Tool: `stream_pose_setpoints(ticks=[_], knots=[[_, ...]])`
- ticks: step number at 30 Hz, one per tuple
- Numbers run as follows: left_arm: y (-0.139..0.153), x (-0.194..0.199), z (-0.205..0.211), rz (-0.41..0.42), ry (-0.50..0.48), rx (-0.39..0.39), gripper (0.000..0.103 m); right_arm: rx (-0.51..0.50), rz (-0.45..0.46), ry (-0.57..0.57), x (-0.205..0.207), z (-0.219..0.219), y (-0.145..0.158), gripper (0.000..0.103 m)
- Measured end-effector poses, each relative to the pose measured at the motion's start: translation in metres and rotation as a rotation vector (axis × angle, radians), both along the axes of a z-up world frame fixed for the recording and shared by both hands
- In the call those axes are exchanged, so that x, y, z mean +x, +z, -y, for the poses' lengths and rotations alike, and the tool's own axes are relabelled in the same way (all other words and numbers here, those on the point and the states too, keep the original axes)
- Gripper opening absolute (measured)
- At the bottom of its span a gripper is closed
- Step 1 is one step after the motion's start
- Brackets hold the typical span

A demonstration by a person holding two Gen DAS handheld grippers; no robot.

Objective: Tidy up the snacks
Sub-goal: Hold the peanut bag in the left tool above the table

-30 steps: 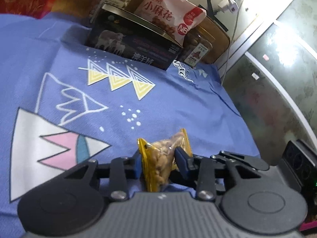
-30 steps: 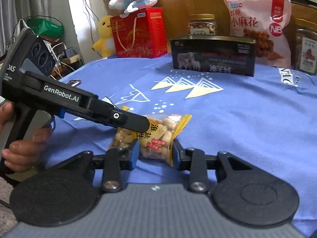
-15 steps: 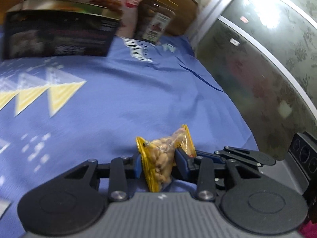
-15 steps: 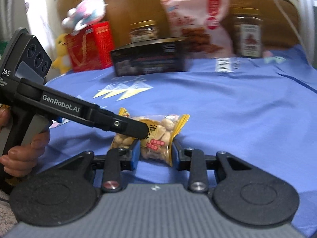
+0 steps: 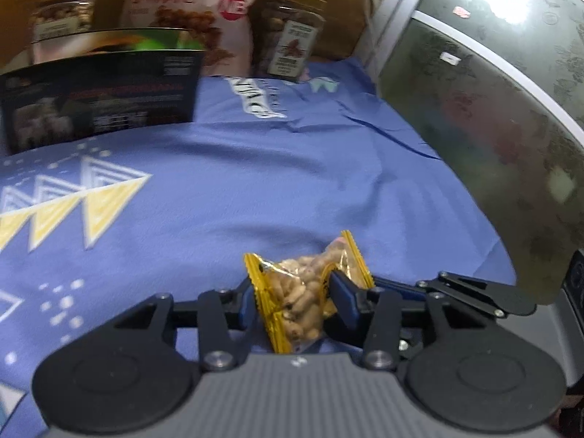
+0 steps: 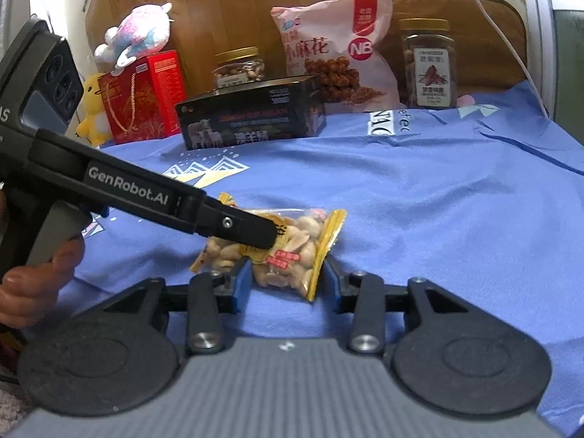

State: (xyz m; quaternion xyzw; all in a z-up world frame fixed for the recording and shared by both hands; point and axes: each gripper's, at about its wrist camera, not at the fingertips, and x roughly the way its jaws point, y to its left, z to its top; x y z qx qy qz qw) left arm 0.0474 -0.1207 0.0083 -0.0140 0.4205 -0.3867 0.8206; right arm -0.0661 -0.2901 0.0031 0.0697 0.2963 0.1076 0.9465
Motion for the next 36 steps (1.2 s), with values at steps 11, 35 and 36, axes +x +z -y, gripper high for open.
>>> stream_pose_setpoints(ticks=[11,35,36], knots=[[0.0,0.0,-0.036,0.019,0.12,0.025,0.048,-0.123,0.026,0.058,0.004,-0.047,0.0,0.046],[0.0,-0.007,-0.033,0.073,0.119,0.067,0.053,-0.113,0.053,0.062,0.0,-0.049,-0.003,0.05],[0.0,-0.007,-0.033,0.072,0.12,0.067,0.053,-0.112,0.053,0.062,0.0,-0.049,-0.003,0.05]])
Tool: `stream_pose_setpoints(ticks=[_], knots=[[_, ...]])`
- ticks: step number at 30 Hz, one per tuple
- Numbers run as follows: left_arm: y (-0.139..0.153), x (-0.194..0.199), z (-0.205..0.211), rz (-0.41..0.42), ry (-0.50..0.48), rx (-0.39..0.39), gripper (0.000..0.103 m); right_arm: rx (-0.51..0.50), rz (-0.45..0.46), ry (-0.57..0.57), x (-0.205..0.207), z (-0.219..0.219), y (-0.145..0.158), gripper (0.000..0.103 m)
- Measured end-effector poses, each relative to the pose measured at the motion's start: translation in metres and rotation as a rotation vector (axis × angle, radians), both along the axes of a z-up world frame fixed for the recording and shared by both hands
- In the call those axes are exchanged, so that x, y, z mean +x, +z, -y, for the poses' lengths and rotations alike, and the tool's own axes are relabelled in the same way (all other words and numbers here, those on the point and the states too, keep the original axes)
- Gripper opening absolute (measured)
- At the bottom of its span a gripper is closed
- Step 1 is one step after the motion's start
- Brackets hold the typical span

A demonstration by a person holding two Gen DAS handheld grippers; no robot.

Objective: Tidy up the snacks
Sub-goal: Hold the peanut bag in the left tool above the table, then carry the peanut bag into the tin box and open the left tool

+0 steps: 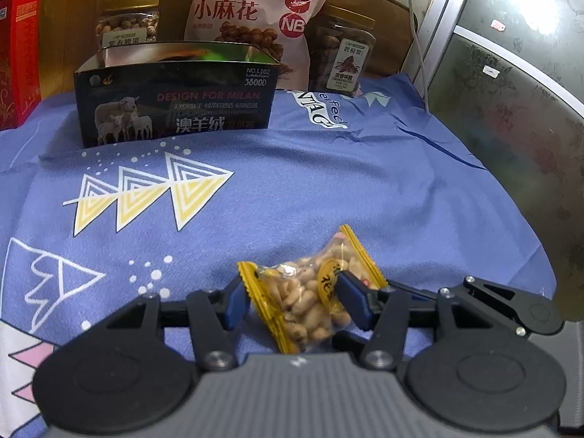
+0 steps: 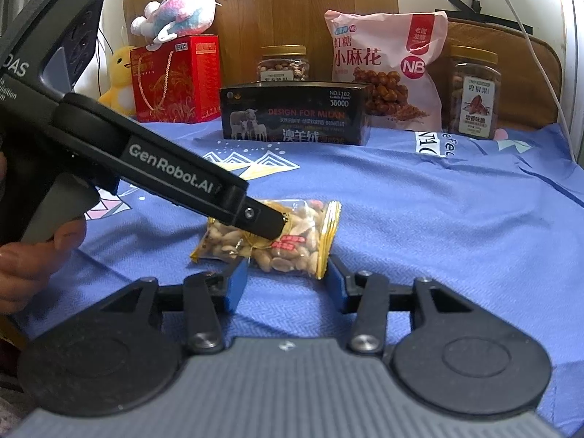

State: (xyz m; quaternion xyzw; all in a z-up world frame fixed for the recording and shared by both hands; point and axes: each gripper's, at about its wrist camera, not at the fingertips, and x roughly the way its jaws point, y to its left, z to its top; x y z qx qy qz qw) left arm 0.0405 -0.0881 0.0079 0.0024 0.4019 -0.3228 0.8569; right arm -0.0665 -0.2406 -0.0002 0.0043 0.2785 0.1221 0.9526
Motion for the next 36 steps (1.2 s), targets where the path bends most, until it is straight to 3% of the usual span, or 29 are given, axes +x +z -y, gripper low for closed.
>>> stream_pose_setpoints(ticks=[12,15,20,28,34,36], knots=[[0.0,0.0,0.0,0.002,0.0,0.003,0.053,0.005,-0.006,-0.034,0.002,0.008,0.002,0.052],[0.0,0.0,0.0,0.001,0.0,0.003,0.054,-0.022,-0.007,-0.01,0.003,0.002,0.002,0.06],[0.001,0.001,-0.002,-0.004,-0.007,-0.001,0.054,-0.047,-0.001,0.016,0.005,-0.001,0.001,0.061],[0.009,0.005,-0.035,-0.067,-0.021,-0.142,0.057,-0.072,0.008,0.004,0.003,0.003,0.001,0.065],[-0.004,0.008,-0.031,-0.123,-0.058,-0.157,0.057,-0.073,0.005,0.009,0.006,0.003,0.0,0.066],[-0.005,0.005,-0.026,-0.094,-0.065,-0.151,0.053,-0.078,0.003,0.009,0.007,0.001,0.0,0.065]])
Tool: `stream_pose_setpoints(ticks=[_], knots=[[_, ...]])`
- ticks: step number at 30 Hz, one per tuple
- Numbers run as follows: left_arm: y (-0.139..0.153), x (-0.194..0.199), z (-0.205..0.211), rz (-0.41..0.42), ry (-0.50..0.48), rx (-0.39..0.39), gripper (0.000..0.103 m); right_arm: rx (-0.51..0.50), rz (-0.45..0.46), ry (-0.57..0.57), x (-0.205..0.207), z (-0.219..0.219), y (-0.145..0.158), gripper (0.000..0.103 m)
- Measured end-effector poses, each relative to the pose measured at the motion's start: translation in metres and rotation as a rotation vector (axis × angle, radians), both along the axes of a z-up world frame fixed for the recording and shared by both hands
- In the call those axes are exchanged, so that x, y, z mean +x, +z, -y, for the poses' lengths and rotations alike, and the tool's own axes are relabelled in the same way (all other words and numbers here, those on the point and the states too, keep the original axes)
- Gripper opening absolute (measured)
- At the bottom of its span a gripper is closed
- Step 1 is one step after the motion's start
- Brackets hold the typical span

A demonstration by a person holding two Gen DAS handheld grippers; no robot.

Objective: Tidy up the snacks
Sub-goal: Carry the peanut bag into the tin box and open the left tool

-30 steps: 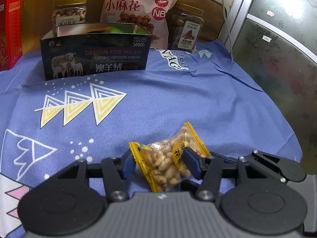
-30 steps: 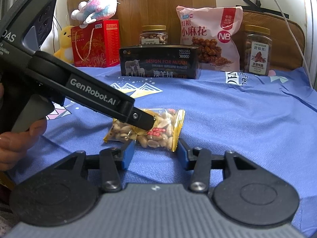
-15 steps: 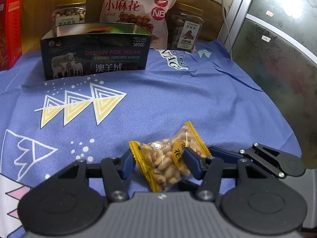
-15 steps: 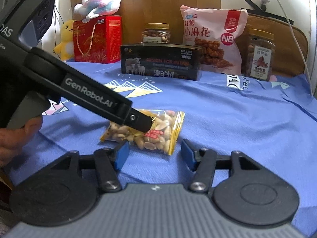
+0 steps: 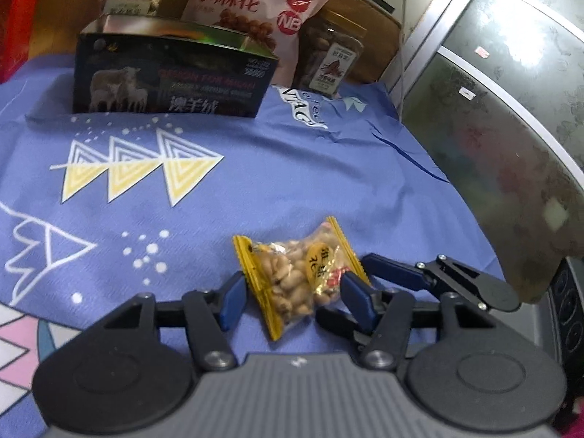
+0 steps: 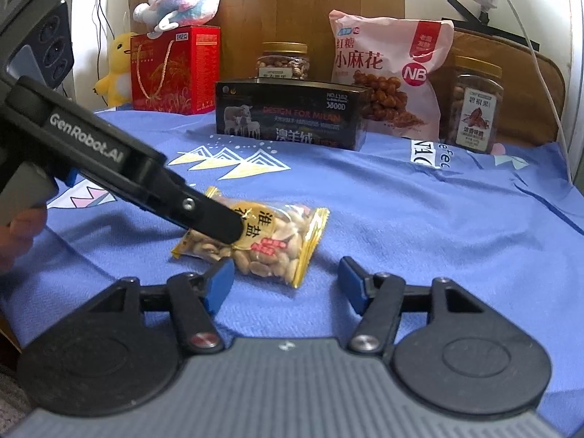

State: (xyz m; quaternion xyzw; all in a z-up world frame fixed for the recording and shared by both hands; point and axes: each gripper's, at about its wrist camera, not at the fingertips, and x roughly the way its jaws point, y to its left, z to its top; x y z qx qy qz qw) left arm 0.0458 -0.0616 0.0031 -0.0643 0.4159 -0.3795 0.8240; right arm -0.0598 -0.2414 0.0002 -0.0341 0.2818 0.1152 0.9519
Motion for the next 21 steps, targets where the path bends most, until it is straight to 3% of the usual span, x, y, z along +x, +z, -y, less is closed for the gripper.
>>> stream_pose_setpoints(ticks=[1,2,5,8,12,17,21], knots=[[0.0,-0.002,0.003,0.016,-0.004,0.008,0.048,0.007,-0.006,0.006,0.001,0.0,0.0,0.053],[-0.001,-0.002,0.004,0.02,-0.011,0.015,0.033,0.029,-0.016,0.024,0.002,0.0,0.001,0.038],[0.001,0.001,0.003,0.01,-0.019,0.011,0.028,0.009,-0.012,0.029,0.001,-0.005,0.004,0.03],[0.015,0.004,-0.004,0.037,-0.018,-0.005,0.027,0.024,0.005,0.035,0.004,-0.006,0.015,0.028],[0.058,0.02,-0.014,0.149,0.014,-0.032,0.028,-0.021,0.129,0.063,0.024,-0.015,0.047,0.028],[0.102,0.073,-0.01,0.297,0.075,-0.023,0.029,-0.119,0.287,0.077,0.082,-0.03,0.08,0.028],[0.098,0.138,0.004,0.262,0.131,-0.007,0.029,-0.108,0.241,0.056,0.148,-0.026,0.081,0.028]])
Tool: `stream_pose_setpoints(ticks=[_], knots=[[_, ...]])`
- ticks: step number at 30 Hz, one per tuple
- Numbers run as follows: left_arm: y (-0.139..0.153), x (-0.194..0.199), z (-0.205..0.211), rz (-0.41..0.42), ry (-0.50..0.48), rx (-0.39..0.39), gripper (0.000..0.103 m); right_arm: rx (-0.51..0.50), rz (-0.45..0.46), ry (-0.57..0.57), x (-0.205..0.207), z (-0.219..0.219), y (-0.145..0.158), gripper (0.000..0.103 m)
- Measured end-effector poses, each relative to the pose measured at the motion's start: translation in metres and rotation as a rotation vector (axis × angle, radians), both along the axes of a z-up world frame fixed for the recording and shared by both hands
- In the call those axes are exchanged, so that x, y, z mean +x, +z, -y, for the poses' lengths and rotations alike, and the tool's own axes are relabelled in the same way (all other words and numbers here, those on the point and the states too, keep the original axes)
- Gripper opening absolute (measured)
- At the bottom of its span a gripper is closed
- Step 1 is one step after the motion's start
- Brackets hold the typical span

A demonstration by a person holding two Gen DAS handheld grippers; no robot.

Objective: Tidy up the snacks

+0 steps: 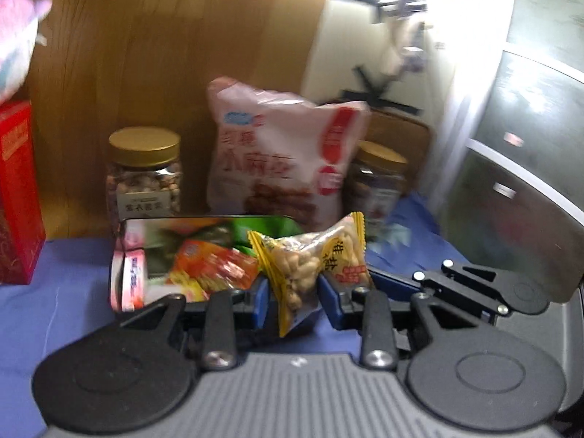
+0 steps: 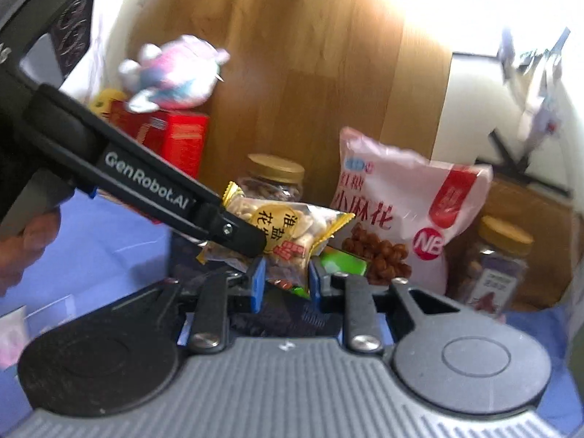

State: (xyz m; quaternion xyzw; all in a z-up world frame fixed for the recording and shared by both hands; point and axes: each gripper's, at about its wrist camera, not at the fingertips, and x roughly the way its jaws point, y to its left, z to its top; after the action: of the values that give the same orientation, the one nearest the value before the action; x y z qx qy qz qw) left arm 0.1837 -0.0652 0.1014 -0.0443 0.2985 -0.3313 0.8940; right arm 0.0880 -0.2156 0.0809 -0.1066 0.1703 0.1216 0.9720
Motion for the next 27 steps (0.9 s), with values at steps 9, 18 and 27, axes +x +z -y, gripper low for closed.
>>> stream_pose_setpoints(ticks=[9,18,27], knots=[[-0.047,0.075,0.023,-0.064,0.139,0.073,0.035,0.038,-0.121,-0.061,0.076,0.004,-0.032,0.046],[-0.024,0.015,0.004,0.058,0.257,0.154,0.044,0.194,-0.037,-0.124,0.007,0.016,-0.015,0.053],[-0.031,-0.089,-0.016,0.091,0.272,0.225,0.059,0.321,-0.081,-0.278,-0.09,0.007,-0.035,0.061]])
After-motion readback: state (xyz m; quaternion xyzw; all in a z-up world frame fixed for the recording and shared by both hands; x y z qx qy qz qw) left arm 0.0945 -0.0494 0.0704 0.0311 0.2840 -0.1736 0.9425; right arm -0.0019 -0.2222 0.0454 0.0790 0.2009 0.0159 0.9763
